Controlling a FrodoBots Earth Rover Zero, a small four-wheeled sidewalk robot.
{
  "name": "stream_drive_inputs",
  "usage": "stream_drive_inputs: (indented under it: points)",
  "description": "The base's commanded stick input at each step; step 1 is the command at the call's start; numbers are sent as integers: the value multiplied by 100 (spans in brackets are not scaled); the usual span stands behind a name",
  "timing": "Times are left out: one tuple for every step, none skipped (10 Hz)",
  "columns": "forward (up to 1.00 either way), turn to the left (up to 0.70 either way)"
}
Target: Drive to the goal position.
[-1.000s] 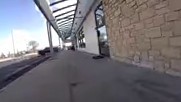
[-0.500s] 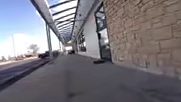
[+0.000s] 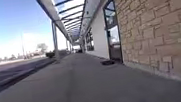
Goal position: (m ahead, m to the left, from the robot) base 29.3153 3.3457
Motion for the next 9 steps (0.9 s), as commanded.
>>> stream_drive_inputs:
  points:
    - [85,18]
    - [85,0]
    - [85,0]
    - [85,0]
    - [85,0]
    - [85,0]
    - [85,0]
    - [85,0]
    - [85,0]
